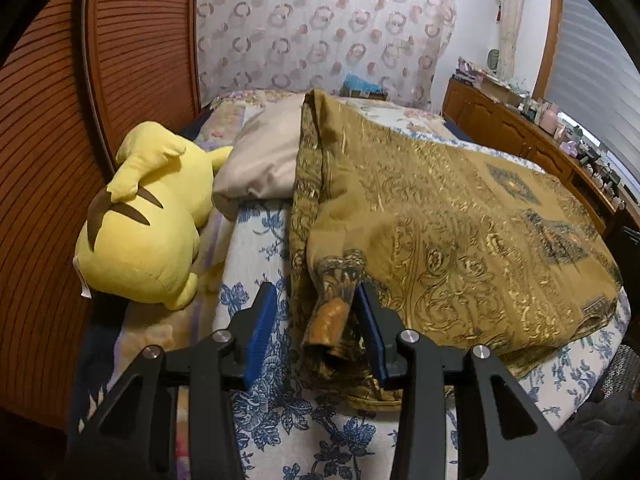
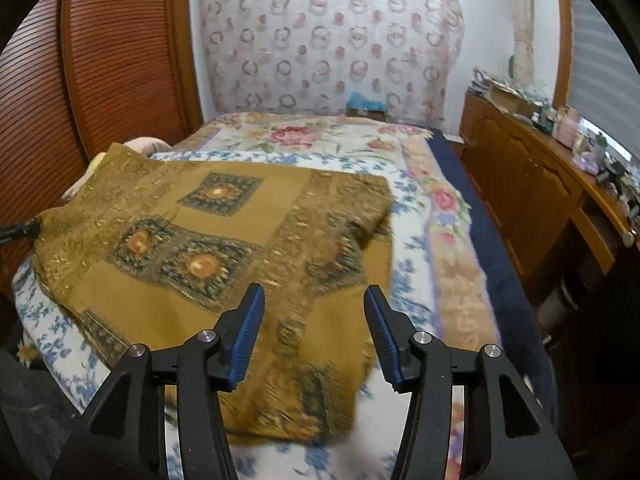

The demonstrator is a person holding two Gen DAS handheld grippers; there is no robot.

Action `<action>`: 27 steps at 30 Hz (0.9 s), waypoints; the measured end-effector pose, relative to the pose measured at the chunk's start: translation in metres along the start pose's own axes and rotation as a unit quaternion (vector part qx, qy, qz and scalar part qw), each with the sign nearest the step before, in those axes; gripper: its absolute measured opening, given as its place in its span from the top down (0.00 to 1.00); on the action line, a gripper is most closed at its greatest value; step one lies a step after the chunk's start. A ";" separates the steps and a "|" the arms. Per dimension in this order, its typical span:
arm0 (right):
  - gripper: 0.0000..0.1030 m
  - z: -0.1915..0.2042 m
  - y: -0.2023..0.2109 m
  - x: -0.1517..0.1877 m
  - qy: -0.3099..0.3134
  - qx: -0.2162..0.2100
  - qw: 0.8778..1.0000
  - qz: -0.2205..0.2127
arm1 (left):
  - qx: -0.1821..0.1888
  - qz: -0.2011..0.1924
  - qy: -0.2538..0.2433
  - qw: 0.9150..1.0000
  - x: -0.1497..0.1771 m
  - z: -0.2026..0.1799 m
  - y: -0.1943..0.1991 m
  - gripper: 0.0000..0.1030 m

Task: Fold small clothes
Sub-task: 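Open both tools and release the folded shirt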

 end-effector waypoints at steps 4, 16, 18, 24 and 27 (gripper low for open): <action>0.48 0.023 -0.027 0.008 0.006 -0.031 0.999 0.021 | -0.004 0.012 0.003 1.000 0.006 0.001 -0.004 0.62; 0.48 0.045 -0.065 0.031 0.022 -0.055 0.996 0.063 | -0.005 0.030 0.013 0.999 0.020 0.004 -0.010 0.62; 0.48 0.044 -0.070 0.038 0.019 -0.053 0.996 0.073 | -0.005 0.027 0.012 1.000 0.021 0.004 -0.010 0.62; 0.45 0.046 -0.070 0.041 0.031 -0.051 0.996 0.066 | -0.006 0.030 0.007 0.999 0.020 0.003 -0.018 0.62; 0.44 0.050 -0.071 0.042 0.042 -0.044 0.996 0.066 | -0.008 0.027 0.000 1.000 0.019 -0.001 -0.019 0.62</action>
Point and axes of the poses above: each gripper's, at about its wrist camera, not at the fingertips, and y roughly against the way its jaws point, z to its left, x to its underside, the point moved 4 cm from there along -y, roughly the way its jaws point, and after that the axes turned 10 degrees about -z, right-handed, at the moved point
